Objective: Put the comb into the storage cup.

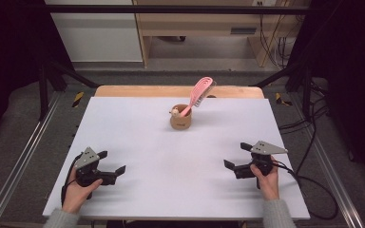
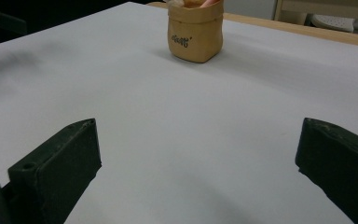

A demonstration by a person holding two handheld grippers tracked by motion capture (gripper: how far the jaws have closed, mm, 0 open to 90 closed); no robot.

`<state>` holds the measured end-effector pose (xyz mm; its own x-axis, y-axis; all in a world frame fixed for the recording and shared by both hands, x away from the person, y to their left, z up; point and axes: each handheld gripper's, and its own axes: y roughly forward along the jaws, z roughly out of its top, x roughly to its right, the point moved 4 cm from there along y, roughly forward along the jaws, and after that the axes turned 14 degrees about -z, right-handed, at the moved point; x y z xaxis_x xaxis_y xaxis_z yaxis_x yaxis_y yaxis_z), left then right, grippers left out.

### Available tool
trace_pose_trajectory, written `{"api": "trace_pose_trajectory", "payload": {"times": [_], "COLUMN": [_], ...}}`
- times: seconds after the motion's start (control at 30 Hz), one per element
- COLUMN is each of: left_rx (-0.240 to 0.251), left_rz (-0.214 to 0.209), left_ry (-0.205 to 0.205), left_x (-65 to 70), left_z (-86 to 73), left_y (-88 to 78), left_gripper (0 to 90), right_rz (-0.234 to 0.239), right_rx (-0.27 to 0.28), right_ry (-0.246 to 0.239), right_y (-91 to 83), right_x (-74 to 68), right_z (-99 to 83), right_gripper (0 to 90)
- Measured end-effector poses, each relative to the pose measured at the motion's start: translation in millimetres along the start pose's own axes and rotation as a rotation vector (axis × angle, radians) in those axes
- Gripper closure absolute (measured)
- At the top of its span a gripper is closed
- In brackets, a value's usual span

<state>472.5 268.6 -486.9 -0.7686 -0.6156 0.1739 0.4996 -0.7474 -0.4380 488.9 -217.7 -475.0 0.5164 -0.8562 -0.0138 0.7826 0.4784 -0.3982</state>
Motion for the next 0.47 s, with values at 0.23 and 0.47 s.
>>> {"api": "trace_pose_trajectory", "payload": {"times": [0.23, 0.47], "left_rx": [0.004, 0.001], "left_rz": [0.0, 0.0], "left_ry": [0.003, 0.004], "left_x": [0.4, 0.0], "left_z": [0.3, 1.2], "left_y": [-0.2, 0.2], "left_gripper": [2.0, 1.9], "right_rz": [0.004, -0.003], "right_rx": [-0.019, -0.037], "right_ry": [-0.01, -0.013], "right_y": [-3.8, -5.5], "right_x": [4.8, 7.7], "right_z": [-11.2, -17.2], "right_gripper": [0.3, 0.3]}}
